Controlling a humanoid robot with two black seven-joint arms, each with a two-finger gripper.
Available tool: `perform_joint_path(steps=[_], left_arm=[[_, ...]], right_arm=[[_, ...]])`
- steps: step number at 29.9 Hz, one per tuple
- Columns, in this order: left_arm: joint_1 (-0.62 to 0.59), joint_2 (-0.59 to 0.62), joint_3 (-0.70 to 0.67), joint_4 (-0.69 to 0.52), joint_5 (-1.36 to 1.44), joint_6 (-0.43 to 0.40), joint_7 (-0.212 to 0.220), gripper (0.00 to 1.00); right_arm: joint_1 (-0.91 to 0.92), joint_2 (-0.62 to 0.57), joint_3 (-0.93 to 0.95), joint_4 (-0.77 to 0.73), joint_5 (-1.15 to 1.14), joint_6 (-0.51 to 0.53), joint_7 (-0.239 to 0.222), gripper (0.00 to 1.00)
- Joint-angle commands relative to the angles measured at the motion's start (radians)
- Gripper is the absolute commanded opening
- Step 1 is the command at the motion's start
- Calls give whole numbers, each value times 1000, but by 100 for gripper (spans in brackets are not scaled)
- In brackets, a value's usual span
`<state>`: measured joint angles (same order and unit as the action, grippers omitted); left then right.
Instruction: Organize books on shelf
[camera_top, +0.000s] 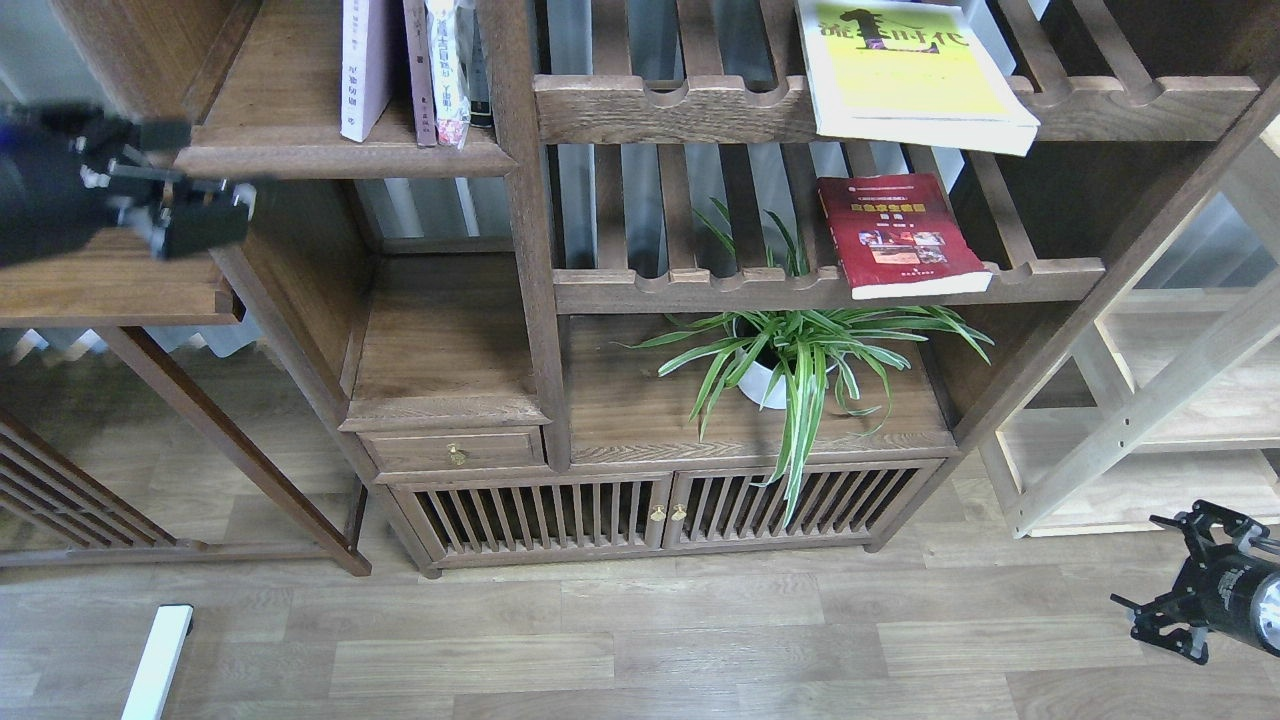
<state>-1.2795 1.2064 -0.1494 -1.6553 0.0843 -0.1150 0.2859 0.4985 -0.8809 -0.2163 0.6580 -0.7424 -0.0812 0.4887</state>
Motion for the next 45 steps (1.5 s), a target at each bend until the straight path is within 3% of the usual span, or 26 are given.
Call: perform_joint_path(steps=[1, 8, 13, 25, 34, 38, 45], left_arm=[[87, 24, 2, -4, 5, -41, -28, 86], [305, -13, 4, -1, 138, -45, -134, 86], [436, -112, 2, 43, 187, -16, -171, 86], [782, -563, -10, 294, 353, 141, -185, 86], [848, -706, -1, 460, 400, 164, -221, 86], [859, -723, -1, 483, 402, 170, -249, 86], [859, -742, -1, 499, 400, 187, -255, 86]], right_arm=[[5, -1, 2, 5, 0, 0, 0, 100], [49, -39, 6, 81, 0, -55, 0, 100], [132, -87, 3, 155, 0, -72, 0, 100], [264, -283, 3, 298, -46, -77, 0, 100], [406, -365, 5, 368, -172, -74, 0, 100], [489, -405, 5, 437, -235, -74, 0, 100], [587, -478, 28, 500, -285, -75, 0, 100]])
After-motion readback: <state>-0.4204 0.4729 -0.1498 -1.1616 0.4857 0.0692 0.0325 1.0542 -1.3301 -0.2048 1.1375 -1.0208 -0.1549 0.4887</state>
